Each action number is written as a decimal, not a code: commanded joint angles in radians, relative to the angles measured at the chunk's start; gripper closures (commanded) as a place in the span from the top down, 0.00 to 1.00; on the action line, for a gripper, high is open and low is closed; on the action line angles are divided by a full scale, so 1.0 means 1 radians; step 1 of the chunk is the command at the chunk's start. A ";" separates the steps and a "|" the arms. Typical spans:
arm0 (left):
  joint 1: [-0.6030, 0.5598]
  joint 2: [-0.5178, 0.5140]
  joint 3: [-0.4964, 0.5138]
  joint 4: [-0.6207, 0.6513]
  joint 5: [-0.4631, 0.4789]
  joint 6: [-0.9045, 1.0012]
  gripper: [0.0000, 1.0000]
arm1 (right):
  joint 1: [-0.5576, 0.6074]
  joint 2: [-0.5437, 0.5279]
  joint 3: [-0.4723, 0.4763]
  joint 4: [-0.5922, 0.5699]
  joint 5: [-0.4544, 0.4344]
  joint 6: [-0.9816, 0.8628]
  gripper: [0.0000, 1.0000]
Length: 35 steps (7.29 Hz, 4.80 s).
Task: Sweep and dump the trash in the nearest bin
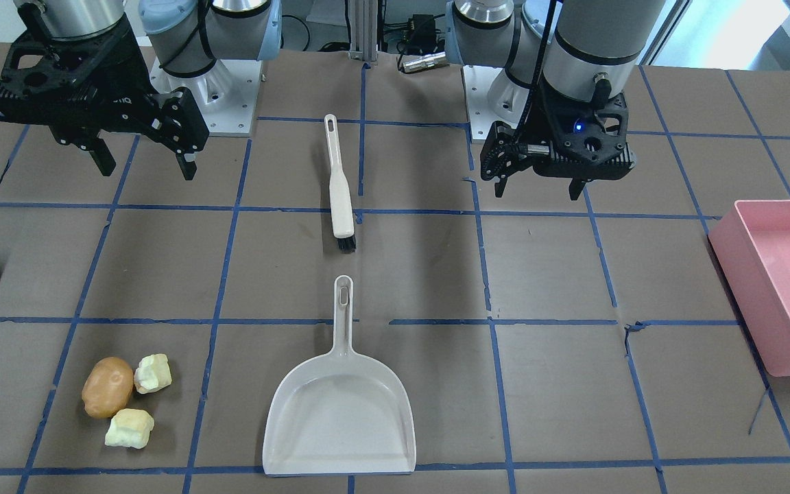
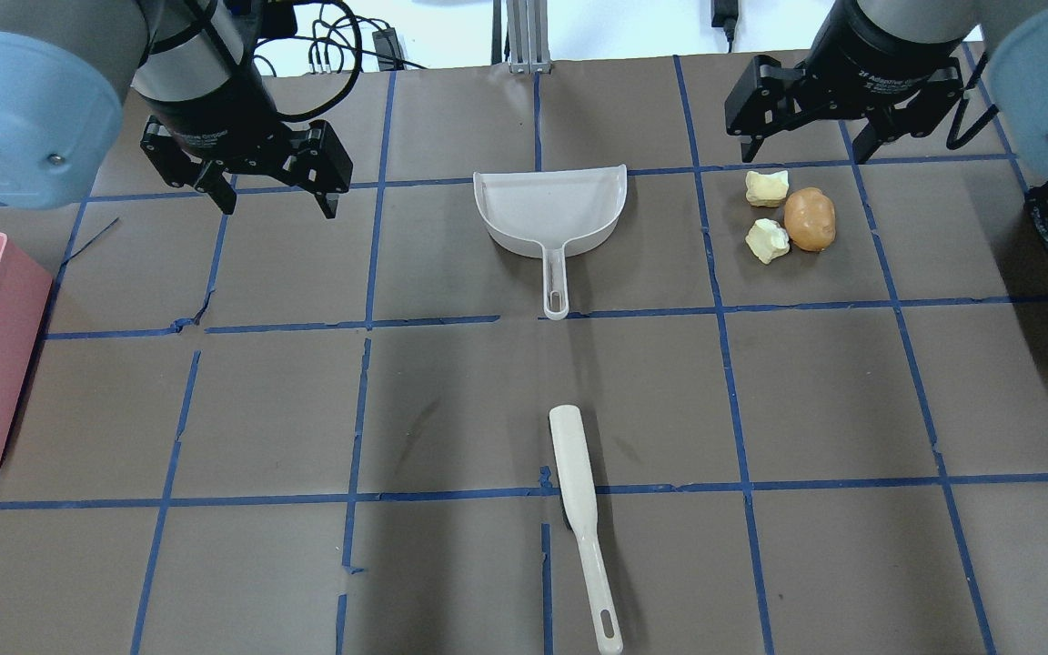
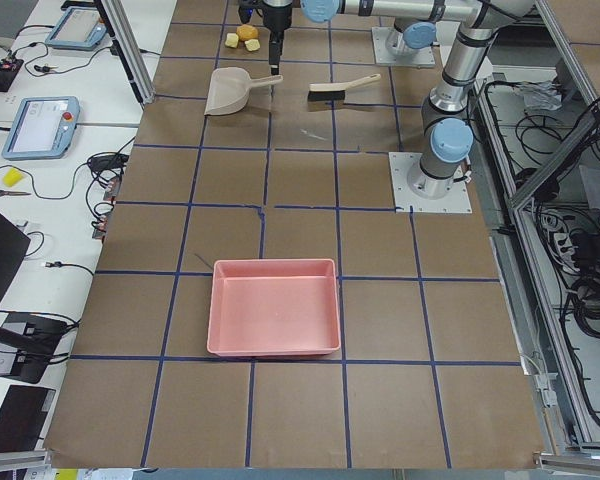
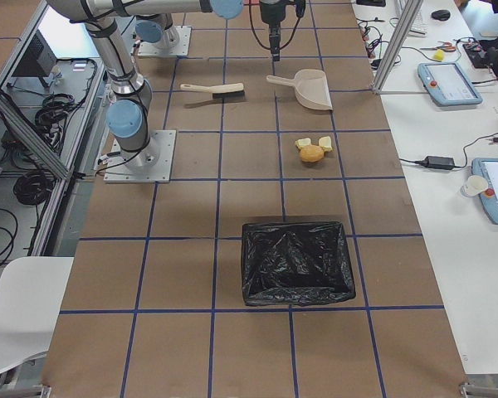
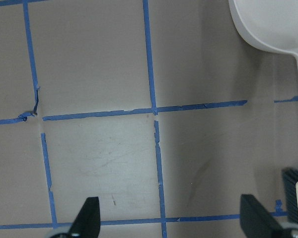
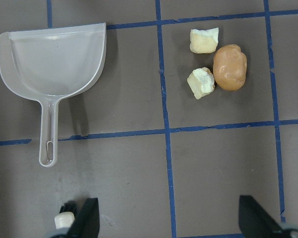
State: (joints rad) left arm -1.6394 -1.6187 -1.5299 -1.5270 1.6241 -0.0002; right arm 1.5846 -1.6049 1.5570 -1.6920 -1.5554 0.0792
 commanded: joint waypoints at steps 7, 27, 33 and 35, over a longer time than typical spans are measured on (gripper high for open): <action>-0.003 -0.016 -0.009 0.022 -0.007 -0.001 1.00 | 0.000 0.000 0.002 0.002 0.000 -0.001 1.00; -0.690 -0.102 -0.401 0.385 -0.070 -0.791 1.00 | 0.000 0.000 0.000 0.000 0.014 -0.001 1.00; -0.792 -0.144 -0.545 0.593 0.099 -0.865 0.98 | -0.002 0.000 -0.002 -0.003 0.014 0.001 1.00; -0.810 -0.150 -0.549 0.616 0.096 -0.882 0.98 | -0.003 0.003 -0.002 -0.002 0.028 -0.002 1.00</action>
State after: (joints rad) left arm -2.4378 -1.7659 -2.0695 -0.9342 1.7198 -0.8709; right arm 1.5827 -1.6029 1.5557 -1.6945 -1.5324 0.0784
